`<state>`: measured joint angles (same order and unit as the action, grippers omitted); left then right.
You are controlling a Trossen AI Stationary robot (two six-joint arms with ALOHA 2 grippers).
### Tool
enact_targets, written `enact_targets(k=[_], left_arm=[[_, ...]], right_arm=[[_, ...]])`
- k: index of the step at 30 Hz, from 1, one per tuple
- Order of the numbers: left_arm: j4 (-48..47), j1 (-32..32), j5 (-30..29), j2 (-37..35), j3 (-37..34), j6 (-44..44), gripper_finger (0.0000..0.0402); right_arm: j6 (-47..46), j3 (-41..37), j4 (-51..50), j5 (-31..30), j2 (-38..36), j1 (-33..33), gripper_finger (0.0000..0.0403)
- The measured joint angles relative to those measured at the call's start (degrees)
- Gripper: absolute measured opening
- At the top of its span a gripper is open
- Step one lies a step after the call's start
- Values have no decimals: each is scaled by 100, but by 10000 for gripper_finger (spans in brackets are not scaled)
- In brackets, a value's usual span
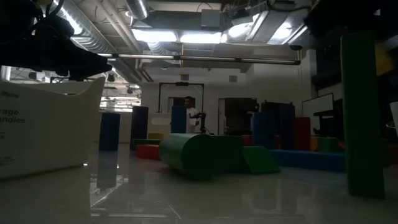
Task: Sort blocks
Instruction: Put the yellow block into the bottom right white bin
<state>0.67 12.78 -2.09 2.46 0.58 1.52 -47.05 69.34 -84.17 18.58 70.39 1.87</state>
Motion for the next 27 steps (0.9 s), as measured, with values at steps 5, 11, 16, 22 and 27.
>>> enact_targets(k=[5, 11, 16, 22, 27], left_arm=[[0, 2, -2, 0, 0, -2, 214], [0, 0, -2, 2, 0, 0, 214], [0, 0, -2, 1, -1, 0, 214], [0, 2, -2, 0, 0, -167, 214], [0, 2, 2, 1, 0, -691, 214]], right_arm=[[-648, -1, -43, -197, -2, -1181, 140], [-1694, -2, -41, -738, -2, -2346, 141], [-2131, -7, 24, -949, -2, -3069, 142], [-2233, -7, 73, -1387, -2, -3646, 159], [-2238, -7, 76, -1498, -2, -3752, 179]])
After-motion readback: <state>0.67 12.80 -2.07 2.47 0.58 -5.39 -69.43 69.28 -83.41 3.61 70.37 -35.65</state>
